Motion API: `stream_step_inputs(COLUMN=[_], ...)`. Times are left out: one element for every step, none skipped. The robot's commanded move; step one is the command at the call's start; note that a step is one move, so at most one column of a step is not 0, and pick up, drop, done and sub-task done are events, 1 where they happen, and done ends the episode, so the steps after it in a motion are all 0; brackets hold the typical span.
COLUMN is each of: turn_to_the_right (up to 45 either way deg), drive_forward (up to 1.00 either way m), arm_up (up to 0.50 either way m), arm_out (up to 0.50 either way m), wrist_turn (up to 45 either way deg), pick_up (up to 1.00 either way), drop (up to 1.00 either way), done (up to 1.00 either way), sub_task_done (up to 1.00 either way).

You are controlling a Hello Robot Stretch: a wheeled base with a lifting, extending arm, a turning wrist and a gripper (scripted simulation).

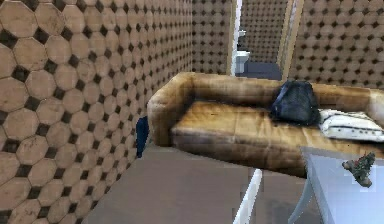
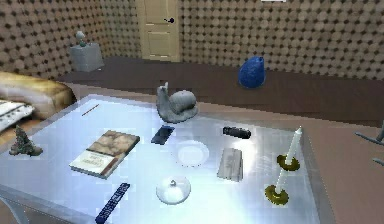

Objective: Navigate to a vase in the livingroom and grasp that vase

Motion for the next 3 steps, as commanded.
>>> stream_step_inputs(turn_to_the_right=[0.0, 0.0, 0.0], drive_forward=[0.00, 0.00, 0.00], arm_up=[0.00, 0.00, 0.00], arm_out=[0.22, 0.00, 0.00], wrist_turn=[0.0, 45.0, 45.0], pick_up=[0.00, 0.00, 0.00], drop=[0.00, 0.00, 0.00], done=[0.00, 0.00, 0.00], sub_task_done=[0.00, 0.00, 0.00])
